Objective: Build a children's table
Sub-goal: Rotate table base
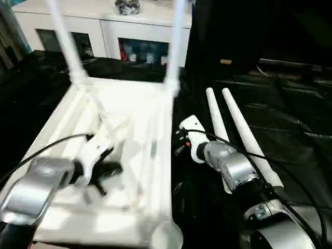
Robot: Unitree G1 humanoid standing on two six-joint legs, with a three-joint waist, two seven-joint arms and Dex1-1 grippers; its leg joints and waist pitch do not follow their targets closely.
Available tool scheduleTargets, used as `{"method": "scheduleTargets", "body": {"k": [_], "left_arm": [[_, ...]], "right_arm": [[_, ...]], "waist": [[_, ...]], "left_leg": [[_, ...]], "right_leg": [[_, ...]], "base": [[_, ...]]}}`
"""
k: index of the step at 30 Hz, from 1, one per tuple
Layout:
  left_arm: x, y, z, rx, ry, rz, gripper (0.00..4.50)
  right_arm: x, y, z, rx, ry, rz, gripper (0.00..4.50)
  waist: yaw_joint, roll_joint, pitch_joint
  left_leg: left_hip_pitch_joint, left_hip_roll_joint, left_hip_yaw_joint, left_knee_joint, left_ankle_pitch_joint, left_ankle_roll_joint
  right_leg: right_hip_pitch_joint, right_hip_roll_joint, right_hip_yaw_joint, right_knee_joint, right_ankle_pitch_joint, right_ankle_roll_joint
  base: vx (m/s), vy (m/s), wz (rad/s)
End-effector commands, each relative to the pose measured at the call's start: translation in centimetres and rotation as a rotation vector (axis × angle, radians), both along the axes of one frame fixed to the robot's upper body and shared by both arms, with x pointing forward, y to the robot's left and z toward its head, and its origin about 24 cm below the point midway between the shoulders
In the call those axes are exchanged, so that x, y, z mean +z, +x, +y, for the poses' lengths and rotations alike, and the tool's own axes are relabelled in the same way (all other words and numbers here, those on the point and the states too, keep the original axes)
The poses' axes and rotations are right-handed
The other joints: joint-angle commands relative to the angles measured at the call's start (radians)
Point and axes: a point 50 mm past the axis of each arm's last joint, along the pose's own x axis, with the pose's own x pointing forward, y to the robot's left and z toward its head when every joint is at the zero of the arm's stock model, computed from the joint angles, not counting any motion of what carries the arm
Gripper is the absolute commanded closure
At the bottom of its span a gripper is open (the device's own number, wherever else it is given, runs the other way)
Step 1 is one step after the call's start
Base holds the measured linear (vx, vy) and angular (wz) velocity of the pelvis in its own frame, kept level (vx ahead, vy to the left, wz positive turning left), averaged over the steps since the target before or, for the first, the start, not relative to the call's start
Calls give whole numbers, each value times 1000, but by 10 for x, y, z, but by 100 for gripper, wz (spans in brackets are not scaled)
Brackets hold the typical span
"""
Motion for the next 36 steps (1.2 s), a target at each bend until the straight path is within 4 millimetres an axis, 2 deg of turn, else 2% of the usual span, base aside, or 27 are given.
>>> {"method": "scheduleTargets", "body": {"k": [1, 2, 3, 4, 5, 6, 7, 9, 10, 11, 13, 15, 19, 21, 22, 24, 25, 26, 27, 28, 29, 30, 31, 32, 33, 34, 36], "left_arm": [[10, 12, -8, -18, 7, -93, 450], [10, 14, -8, -15, 11, -97, 450], [9, 26, -5, 16, 77, -140, 450], [9, 32, -4, 35, 105, -165, 450], [9, 42, -3, 69, 138, -203, 450], [9, 42, -3, 69, 138, -203, 450], [9, 47, -3, 98, 137, -223, 450], [8, 50, -4, 119, 135, -236, 450], [8, 61, -7, 195, 100, -281, 450], [8, 61, -7, 195, 100, -281, 450], [7, 68, -9, 239, 74, -304, 450], [5, 74, -17, 261, 29, -333, 450], [7, 74, -19, 272, -1, -352, 450], [17, 68, -15, 219, 9, -406, 450], [18, 68, -15, 216, 10, -409, 450], [25, 63, -12, 188, 26, -450, 450], [31, 56, -11, 161, -5, -458, 450], [34, 53, -11, 145, -32, -452, 450], [38, 48, -14, 115, -75, -455, 409], [43, 42, -17, 85, -114, -460, 409], [51, 33, -25, 4, -180, -490, 409], [54, 29, -27, -12, -214, -495, 389], [58, 26, -30, -24, -250, -497, 389], [62, 18, -36, -61, -303, -491, 373], [62, 14, -38, -76, -320, -479, 361], [62, 11, -39, -91, -335, -463, 358], [61, 4, -44, -127, -364, -430, 336]], "right_arm": [[11, 0, 19, 74, 31, -37, 446], [11, 0, 19, 75, 30, -38, 446], [11, 0, 18, 71, 27, -43, 446], [11, 1, 17, 68, 25, -47, 446], [12, 1, 14, 60, 22, -55, 446], [12, 1, 14, 60, 22, -55, 446], [13, 2, 13, 52, 21, -63, 446], [14, 2, 11, 46, 20, -69, 446], [19, 5, 5, 0, 17, -102, 446], [19, 5, 5, 0, 17, -102, 446], [23, 9, -1, -48, 4, -135, 446], [37, 19, -20, -204, -57, -197, 446], [47, 21, -28, -223, -24, -192, 446], [65, 17, -41, -220, 12, -200, 446], [66, 16, -41, -221, 15, -199, 446], [72, 13, -51, -253, 32, -171, 413], [74, 9, -60, -291, 0, -147, 413], [74, 8, -65, -310, -20, -136, 398], [72, 5, -71, -339, -48, -108, 384], [71, 3, -77, -367, -74, -82, 384], [70, -2, -84, -388, -91, -30, 373], [70, -4, -86, -396, -97, -10, 363], [72, -6, -88, -404, -93, 0, 363], [75, -10, -92, -418, -87, 25, 341], [76, -12, -94, -429, -91, 32, 330], [78, -14, -96, -442, -96, 41, 325], [79, -16, -100, -461, -97, 59, 312]], "waist": [[1, 27, -68], [1, 26, -68], [0, 33, -68], [0, 29, -68], [0, 31, -69], [3, 30, -70], [2, 32, -72], [2, 30, -75], [4, 30, -76], [3, 30, -75], [8, 30, -76], [8, 33, -77], [10, 29, -77], [10, 28, -76], [10, 28, -75], [9, 28, -74], [7, 33, -72], [6, 31, -71], [6, 32, -71], [2, 22, -69], [6, 20, -69], [9, 25, -68], [8, 16, -68], [11, 20, -68], [11, 18, -65], [7, 14, -63], [5, 13, -60]], "left_leg": [[33, 50, -32, -76, -280, -63], [30, 49, -33, -77, -276, -61], [31, 48, -33, -77, -277, -61], [34, 48, -32, -76, -285, -60], [33, 49, -33, -76, -289, -62], [36, 49, -32, -75, -290, -63], [28, 50, -36, -76, -274, -65], [29, 51, -34, -73, -253, -62], [28, 51, -34, -72, -242, -60], [30, 47, -29, -68, -227, -54], [26, 49, -31, -70, -219, -51], [29, 49, -31, -68, -215, -59], [27, 49, -31, -67, -206, -46], [26, 50, -31, -68, -205, -35], [25, 53, -33, -69, -203, -32], [26, 53, -32, -70, -206, -32], [28, 53, -31, -70, -210, -38], [29, 54, -31, -70, -213, -43], [31, 53, -30, -71, -221, -52], [30, 52, -27, -71, -225, -53], [30, 54, -29, -73, -213, -55], [31, 55, -27, -71, -217, -56], [33, 53, -24, -70, -220, -56], [31, 51, -25, -69, -221, -58], [29, 51, -26, -72, -228, -60], [32, 52, -25, -72, -241, -62], [31, 50, -25, -72, -254, -66]], "right_leg": [[33, -77, 49, -73, -210, -179], [35, -77, 49, -73, -204, -181], [34, -75, 47, -73, -202, -182], [31, -73, 48, -77, -209, -179], [34, -75, 48, -75, -204, -182], [32, -75, 48, -75, -199, -179], [41, -77, 47, -70, -176, -184], [40, -77, 46, -66, -136, -194], [42, -79, 46, -64, -120, -201], [40, -73, 46, -66, -96, -204], [43, -77, 45, -65, -88, -206], [42, -77, 45, -64, -87, -205], [48, -77, 45, -62, -71, -204], [51, -77, 45, -64, -83, -200], [50, -79, 45, -62, -84, -197], [50, -77, 44, -63, -97, -195], [44, -75, 45, -65, -114, -195], [45, -75, 44, -65, -122, -197], [42, -74, 44, -66, -138, -201], [42, -71, 45, -68, -147, -199], [45, -75, 46, -67, -153, -204], [41, -75, 46, -67, -161, -201], [38, -72, 47, -69, -166, -200], [38, -73, 47, -67, -180, -194], [40, -74, 47, -68, -205, -185], [36, -74, 48, -72, -240, -171], [33, -73, 49, -78, -288, -151]], "base": [[0, 0, 0], [0, 0, 0], [0, 0, 0], [0, 0, 0], [0, 0, 0], [0, 0, 0], [0, 0, 0], [0, 0, 0], [0, 0, 0], [0, 0, 0], [0, 0, 0], [0, 0, 0], [0, 0, 0], [0, 0, 0], [0, 0, 0], [0, 0, 0], [0, 0, 0], [0, 0, 0], [0, 0, 0], [0, 0, 0], [0, 0, 0], [0, 0, 0], [0, 0, 0], [0, 0, 0], [0, 0, 0], [0, 0, 0], [0, 0, 0]]}}
